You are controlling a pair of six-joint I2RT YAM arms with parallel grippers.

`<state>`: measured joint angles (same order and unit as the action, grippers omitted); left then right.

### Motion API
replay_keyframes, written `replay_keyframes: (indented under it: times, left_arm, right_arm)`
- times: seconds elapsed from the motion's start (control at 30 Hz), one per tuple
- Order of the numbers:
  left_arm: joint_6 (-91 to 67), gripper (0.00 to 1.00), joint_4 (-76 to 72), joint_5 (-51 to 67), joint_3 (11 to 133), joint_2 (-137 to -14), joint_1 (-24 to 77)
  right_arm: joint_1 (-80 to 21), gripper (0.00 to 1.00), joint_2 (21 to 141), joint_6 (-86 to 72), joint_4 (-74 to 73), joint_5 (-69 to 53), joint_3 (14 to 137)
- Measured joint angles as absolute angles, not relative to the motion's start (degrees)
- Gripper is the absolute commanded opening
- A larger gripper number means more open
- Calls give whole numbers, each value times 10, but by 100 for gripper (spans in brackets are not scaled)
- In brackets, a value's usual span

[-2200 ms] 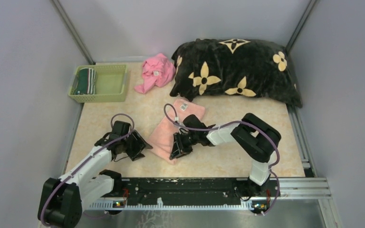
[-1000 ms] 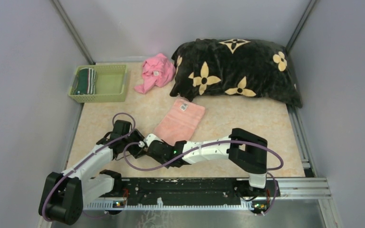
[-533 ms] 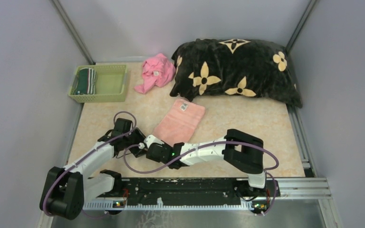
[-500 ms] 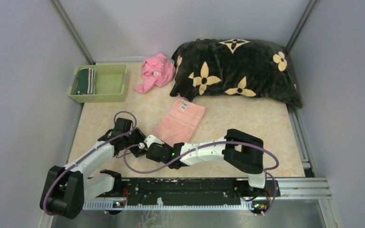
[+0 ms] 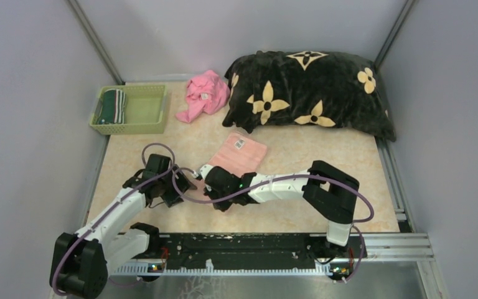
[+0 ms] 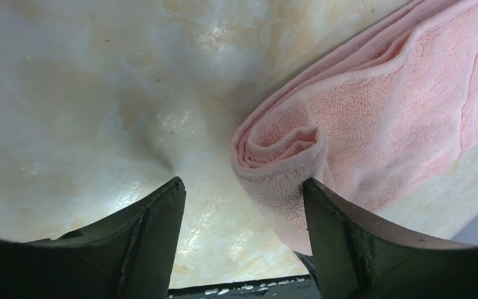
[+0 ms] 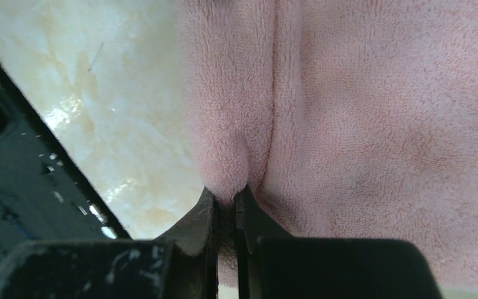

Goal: Roll the towels
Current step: Roll the towel at the center of the board.

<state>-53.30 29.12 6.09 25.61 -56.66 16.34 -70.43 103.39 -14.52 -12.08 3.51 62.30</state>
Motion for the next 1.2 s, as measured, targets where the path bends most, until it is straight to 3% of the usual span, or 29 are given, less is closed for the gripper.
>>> replay_keyframes:
  times: [0.4, 0.73, 1.0, 1.2]
  left_arm:
    - [-524, 87, 350, 39, 295, -536, 163]
    - [-513, 87, 353, 55, 300, -485, 163]
    - [-516, 81, 307, 93, 270, -527, 163]
    - [-514, 67, 255, 102, 270, -613, 163]
  right_arm:
    - [-581, 0, 1034, -297, 33, -247, 539]
    - [-511, 0, 1090, -410, 116, -410, 517]
    - [-494, 0, 1122, -438, 114, -460, 536]
    - [-489, 0, 1123, -435, 92, -461, 546]
